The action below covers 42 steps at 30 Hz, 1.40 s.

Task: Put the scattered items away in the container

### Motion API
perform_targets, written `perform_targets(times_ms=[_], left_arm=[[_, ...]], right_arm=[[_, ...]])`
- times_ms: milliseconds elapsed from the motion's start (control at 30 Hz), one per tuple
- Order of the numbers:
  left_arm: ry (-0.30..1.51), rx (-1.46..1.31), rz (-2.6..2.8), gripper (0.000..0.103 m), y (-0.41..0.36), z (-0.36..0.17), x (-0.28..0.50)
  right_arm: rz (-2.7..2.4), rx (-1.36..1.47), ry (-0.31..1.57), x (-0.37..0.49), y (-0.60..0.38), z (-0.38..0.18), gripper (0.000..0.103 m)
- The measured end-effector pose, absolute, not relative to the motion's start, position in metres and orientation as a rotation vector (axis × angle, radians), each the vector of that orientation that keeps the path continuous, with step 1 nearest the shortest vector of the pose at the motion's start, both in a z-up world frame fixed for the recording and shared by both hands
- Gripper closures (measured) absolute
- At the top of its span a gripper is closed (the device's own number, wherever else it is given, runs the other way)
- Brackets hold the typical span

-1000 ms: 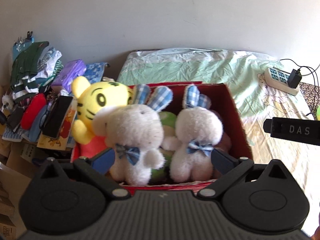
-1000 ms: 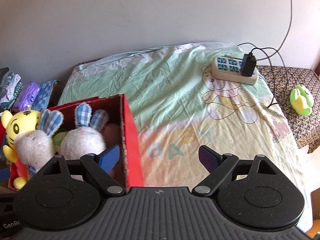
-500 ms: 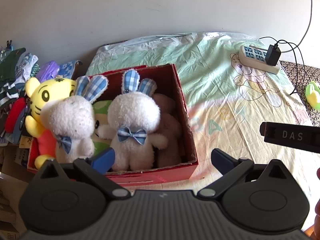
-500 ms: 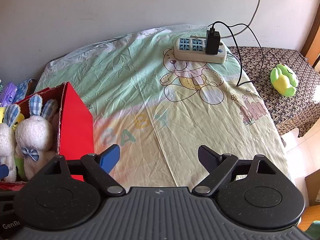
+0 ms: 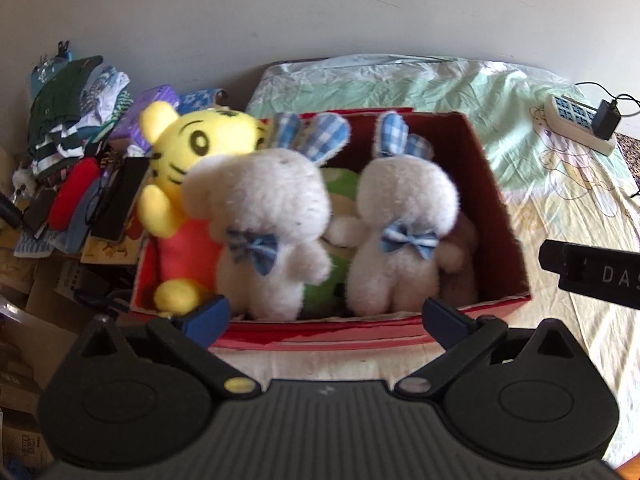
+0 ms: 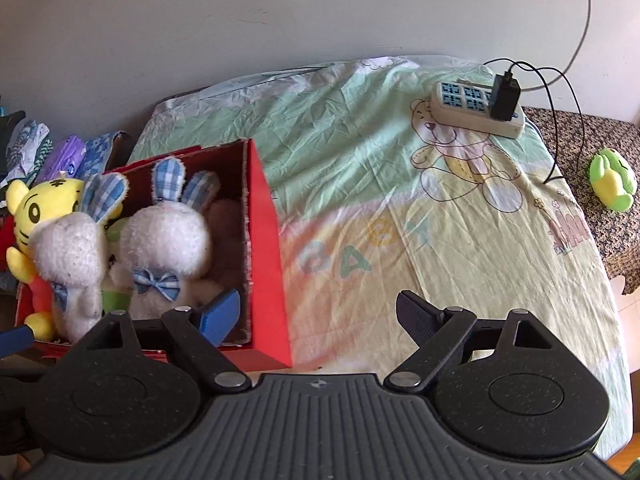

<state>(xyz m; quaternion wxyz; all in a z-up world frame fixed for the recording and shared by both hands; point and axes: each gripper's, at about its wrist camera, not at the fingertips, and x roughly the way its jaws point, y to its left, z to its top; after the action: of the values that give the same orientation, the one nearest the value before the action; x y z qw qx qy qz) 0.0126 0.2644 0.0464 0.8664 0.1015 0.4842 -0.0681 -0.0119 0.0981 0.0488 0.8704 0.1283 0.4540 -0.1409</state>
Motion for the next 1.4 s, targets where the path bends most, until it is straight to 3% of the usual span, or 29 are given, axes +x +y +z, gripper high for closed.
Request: perform_targets(times_ms=[467,1400], left_arm=[[1.048,0.232,-0.118,0.001,0.336,0.035,0.041],[1.12,0.153,-0.176,0.001,0.344,0.028,0.067]], right_arm=[[-0.252,0.228,0.965,0.018,0.175,0.053,0.015],[-0.289,0.19,1.005,0.04,0.186,0.051,0.015]])
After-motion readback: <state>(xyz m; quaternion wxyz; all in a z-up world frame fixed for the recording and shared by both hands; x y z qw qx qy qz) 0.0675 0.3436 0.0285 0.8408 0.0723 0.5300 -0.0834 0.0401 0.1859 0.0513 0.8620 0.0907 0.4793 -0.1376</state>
